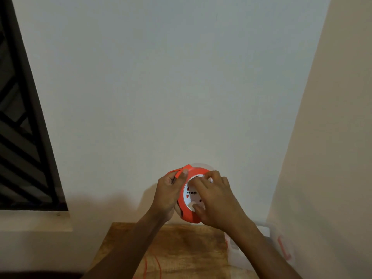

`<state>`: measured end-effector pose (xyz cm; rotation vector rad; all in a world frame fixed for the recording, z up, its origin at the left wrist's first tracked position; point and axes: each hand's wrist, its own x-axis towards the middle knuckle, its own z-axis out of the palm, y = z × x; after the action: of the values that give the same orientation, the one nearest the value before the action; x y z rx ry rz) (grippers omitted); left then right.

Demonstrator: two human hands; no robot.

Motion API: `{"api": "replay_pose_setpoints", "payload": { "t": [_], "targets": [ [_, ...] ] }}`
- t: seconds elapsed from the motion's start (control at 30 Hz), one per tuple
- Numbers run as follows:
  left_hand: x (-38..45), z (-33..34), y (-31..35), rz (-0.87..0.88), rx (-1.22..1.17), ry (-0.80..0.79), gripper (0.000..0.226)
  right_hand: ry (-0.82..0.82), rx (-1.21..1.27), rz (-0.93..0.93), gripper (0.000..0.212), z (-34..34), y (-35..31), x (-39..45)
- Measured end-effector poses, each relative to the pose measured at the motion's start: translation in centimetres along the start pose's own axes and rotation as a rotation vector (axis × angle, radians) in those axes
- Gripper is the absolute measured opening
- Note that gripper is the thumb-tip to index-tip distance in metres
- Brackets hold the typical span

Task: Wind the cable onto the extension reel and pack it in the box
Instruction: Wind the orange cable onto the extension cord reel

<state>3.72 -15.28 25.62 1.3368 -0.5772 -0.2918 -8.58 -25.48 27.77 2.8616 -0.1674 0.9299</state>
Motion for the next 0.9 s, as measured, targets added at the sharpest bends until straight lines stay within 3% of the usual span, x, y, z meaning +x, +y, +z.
{"api": "replay_pose_setpoints", "payload": {
  "t": [0.13,0.37,0.57,0.63,0.73,0.8,0.9],
  "targets": [
    [0.0,0.3,0.0,0.01,0.028,-0.015,0.039,0.076,-0.127,0.019,0.061,0.4,-0.3,-0.3],
    [-0.3,0.5,0.1,-0.031,-0.043,-0.053,0.041,0.283,-0.178,0.206,0.056,-0.2,1.1,0.8],
    [0.1,0.4,0.7,-0.006,-0.075,-0.04,0.033,0.344,-0.182,0.354,0.025,-2.0,2.5,1.3],
    [0.5,-0.7,0.4,-0.012,-0.094,-0.007,0.037,0.334,-0.148,0.305,0.022,-2.5,3.2,0.7],
    [0.8,-1.9,-0.5,-0.028,-0.09,0.028,0.04,0.222,-0.094,0.043,0.023,-2.3,2.9,-0.4],
    [0.7,-1.7,-0.9,-0.033,-0.065,0.018,0.039,0.085,-0.056,-0.123,0.036,-1.5,1.9,-0.7],
    [0.3,-0.7,-0.9,-0.03,-0.025,-0.027,0.04,-0.016,-0.091,-0.187,0.062,0.1,0.5,-0.6]
  ]
}}
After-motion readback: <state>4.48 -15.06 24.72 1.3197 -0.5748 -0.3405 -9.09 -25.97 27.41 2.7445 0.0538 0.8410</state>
